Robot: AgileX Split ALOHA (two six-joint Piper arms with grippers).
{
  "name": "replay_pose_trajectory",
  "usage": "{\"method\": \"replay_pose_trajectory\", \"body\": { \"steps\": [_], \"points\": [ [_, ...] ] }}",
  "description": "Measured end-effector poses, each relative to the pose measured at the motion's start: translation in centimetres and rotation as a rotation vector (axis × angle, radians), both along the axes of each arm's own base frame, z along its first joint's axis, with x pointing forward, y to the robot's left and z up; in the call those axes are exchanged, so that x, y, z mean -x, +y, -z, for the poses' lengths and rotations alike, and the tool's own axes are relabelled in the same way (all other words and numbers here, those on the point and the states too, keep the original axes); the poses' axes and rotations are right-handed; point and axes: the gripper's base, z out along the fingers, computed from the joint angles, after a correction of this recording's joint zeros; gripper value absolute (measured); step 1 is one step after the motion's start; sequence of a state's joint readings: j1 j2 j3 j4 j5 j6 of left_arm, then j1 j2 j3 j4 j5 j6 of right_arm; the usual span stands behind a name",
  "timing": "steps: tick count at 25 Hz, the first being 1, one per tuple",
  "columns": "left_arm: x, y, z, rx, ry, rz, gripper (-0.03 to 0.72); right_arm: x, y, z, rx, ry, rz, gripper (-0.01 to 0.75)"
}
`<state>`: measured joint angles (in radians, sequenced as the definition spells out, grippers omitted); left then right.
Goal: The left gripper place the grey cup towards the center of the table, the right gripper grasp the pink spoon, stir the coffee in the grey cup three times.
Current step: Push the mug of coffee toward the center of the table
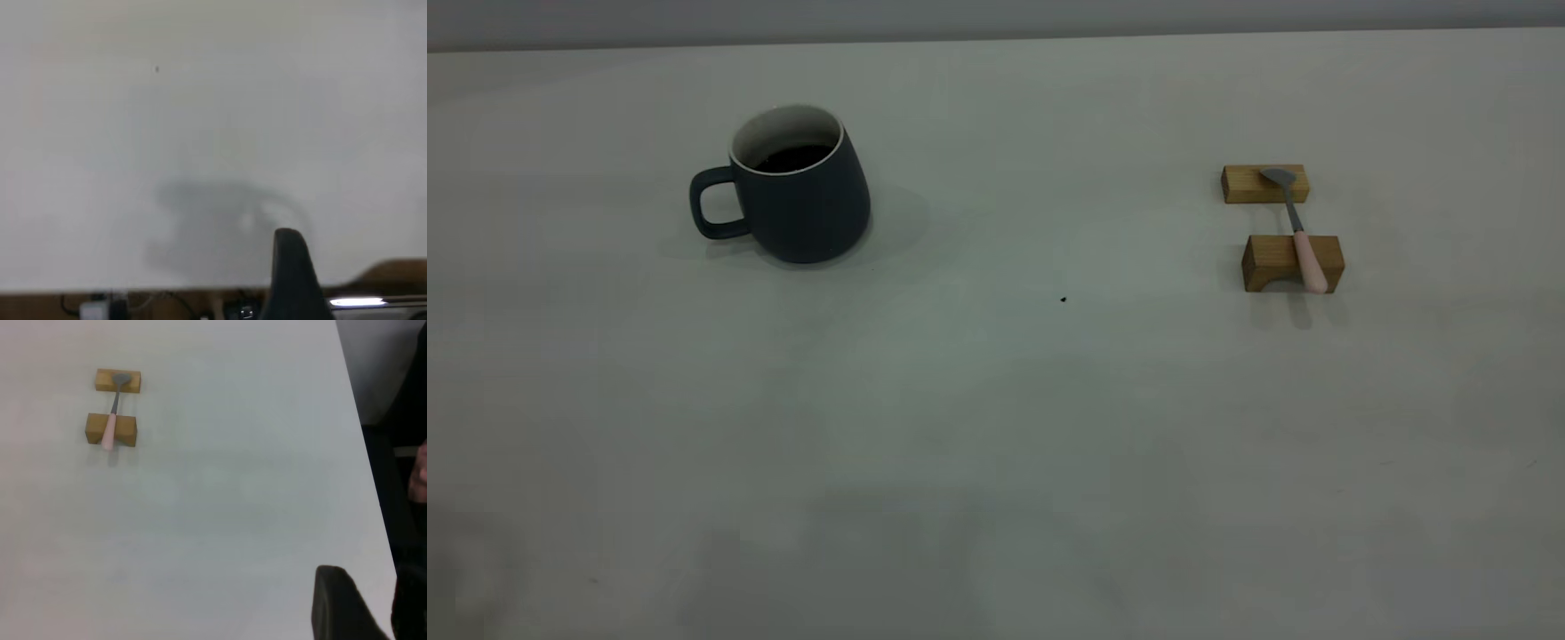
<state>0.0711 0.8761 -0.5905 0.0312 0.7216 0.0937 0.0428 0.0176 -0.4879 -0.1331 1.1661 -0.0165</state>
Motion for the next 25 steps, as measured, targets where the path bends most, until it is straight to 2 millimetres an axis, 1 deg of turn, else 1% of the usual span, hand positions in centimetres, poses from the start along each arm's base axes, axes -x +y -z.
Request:
{"method": "replay_pose_trajectory", "body": {
  "steps": [3,8,10,12,13,15,17,19,21,22,25],
  "points": [
    [-3.7,0.1,1.3,-0.010,0.049,0.053,0.567,0.0,0.0,0.0,0.000,0.000,0.000,0.238],
    [-10.0,0.0,3.6,0.003,0.115,0.189,0.567,0.0,0.0,0.0,0.000,0.000,0.000,0.238],
    [-12.4,-0.1,4.3,0.002,0.119,0.258,0.567,0.0,0.0,0.0,0.000,0.000,0.000,0.238],
    [-15.1,-0.2,5.7,0.002,0.145,0.343,0.567,0.0,0.0,0.0,0.000,0.000,0.000,0.238],
    [-16.2,-0.2,6.1,-0.003,0.144,0.387,0.567,0.0,0.0,0.0,0.000,0.000,0.000,0.238],
    [-18.4,-0.4,7.6,-0.018,0.165,0.484,0.567,0.0,0.0,0.0,0.000,0.000,0.000,0.238],
    [-20.3,-0.9,8.8,-0.044,0.174,0.575,0.567,0.0,0.0,0.0,0.000,0.000,0.000,0.238],
    [-22.2,-2.0,10.7,-0.068,0.198,0.683,0.567,0.0,0.0,0.0,0.000,0.000,0.000,0.238],
    [-23.9,-2.9,12.1,-0.091,0.205,0.767,0.567,0.0,0.0,0.0,0.000,0.000,0.000,0.238],
    [-24.5,-3.4,13.1,-0.097,0.217,0.806,0.567,0.0,0.0,0.0,0.000,0.000,0.000,0.238],
    [-26.4,-4.6,15.1,-0.123,0.225,0.905,0.567,0.0,0.0,0.0,0.000,0.000,0.000,0.238]
  ]
}}
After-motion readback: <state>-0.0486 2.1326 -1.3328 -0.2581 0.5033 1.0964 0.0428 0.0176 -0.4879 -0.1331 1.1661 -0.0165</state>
